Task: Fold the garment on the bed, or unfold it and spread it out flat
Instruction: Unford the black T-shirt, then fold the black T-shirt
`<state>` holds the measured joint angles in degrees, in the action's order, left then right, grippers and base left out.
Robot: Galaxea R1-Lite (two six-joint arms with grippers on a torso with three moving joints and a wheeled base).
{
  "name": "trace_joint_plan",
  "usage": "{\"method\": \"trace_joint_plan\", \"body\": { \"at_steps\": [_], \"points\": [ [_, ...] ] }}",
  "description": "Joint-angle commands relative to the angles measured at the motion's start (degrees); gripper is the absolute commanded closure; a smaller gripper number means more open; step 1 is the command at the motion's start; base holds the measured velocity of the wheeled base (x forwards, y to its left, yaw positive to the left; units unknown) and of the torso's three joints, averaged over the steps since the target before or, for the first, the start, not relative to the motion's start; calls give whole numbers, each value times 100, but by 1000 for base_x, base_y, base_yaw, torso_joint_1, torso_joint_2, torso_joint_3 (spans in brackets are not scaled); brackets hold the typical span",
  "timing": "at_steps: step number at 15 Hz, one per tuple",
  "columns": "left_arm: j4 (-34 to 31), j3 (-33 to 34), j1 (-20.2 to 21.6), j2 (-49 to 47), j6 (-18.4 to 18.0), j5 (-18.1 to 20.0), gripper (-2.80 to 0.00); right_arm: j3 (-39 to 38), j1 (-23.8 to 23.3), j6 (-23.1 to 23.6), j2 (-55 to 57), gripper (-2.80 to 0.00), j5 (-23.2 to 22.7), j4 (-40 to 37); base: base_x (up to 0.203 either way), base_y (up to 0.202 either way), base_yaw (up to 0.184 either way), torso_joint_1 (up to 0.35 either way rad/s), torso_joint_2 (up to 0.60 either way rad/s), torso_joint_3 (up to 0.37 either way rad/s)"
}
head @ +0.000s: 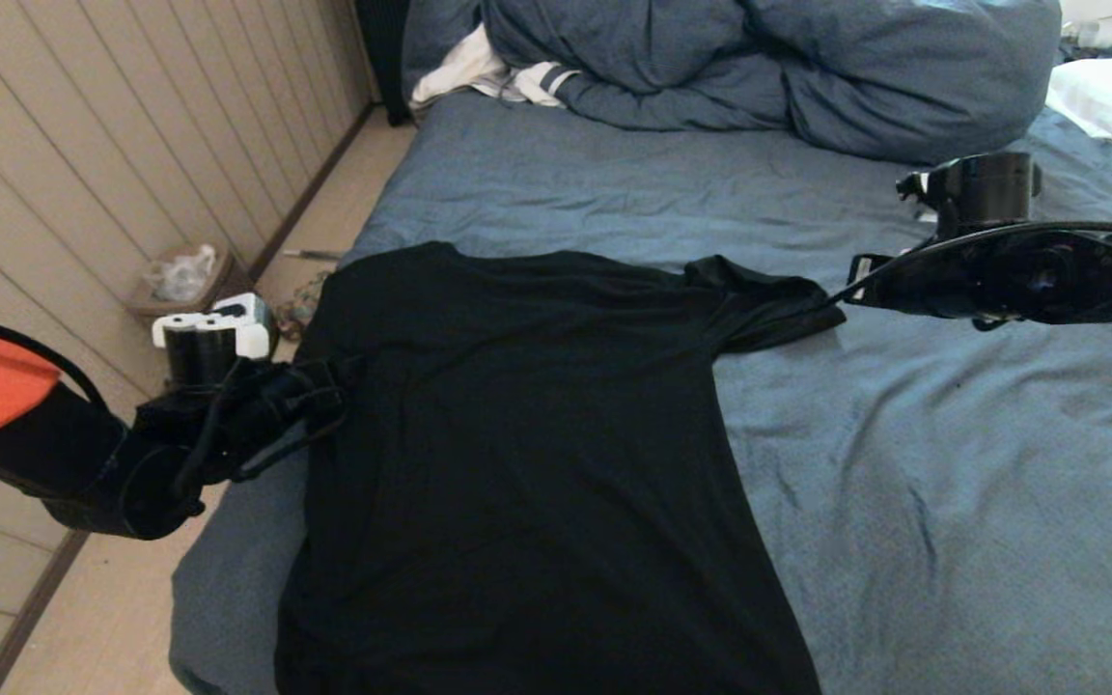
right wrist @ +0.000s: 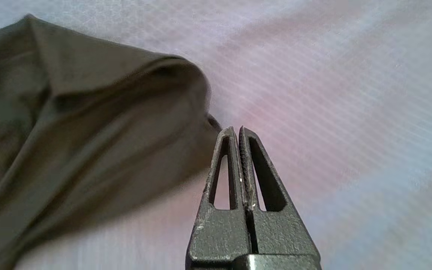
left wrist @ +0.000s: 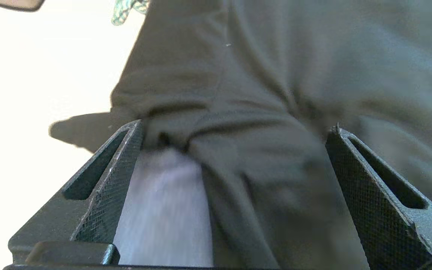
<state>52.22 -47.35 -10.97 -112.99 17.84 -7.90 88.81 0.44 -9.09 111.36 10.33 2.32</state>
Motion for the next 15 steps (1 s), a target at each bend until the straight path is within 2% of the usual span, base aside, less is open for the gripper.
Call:
{"method": "trace_joint_plan", "body": {
  "at_steps": [1,3,5,7,13,15],
  "points": [
    [-68,328,-35,689,-25,-35,-280,-463,14,-1,-681,0,-60,5,0,0,0,0,0,0],
    [-120,853,-105,1192,-229,-211,-280,-1030,45,3,-1224,0,-125,6,0,0,0,0,0,0],
    [-121,1262,-131,1809,-578,-587,-280,-1759,115,21,-1893,0,-158,65,0,0,0,0,0,0],
    [-268,1533,-138,2486,-724,-714,-280,-2386,180,38,-2421,0,-244,292,0,0,0,0,0,0],
    [-1496,2172,-226,4550,-867,-762,-280,-3665,393,8,-3625,0,-335,450,0,0,0,0,0,0],
    [-2225,2247,-234,5370,-871,-771,-280,-4096,486,29,-4162,0,-337,446,0,0,0,0,0,0]
  ]
}}
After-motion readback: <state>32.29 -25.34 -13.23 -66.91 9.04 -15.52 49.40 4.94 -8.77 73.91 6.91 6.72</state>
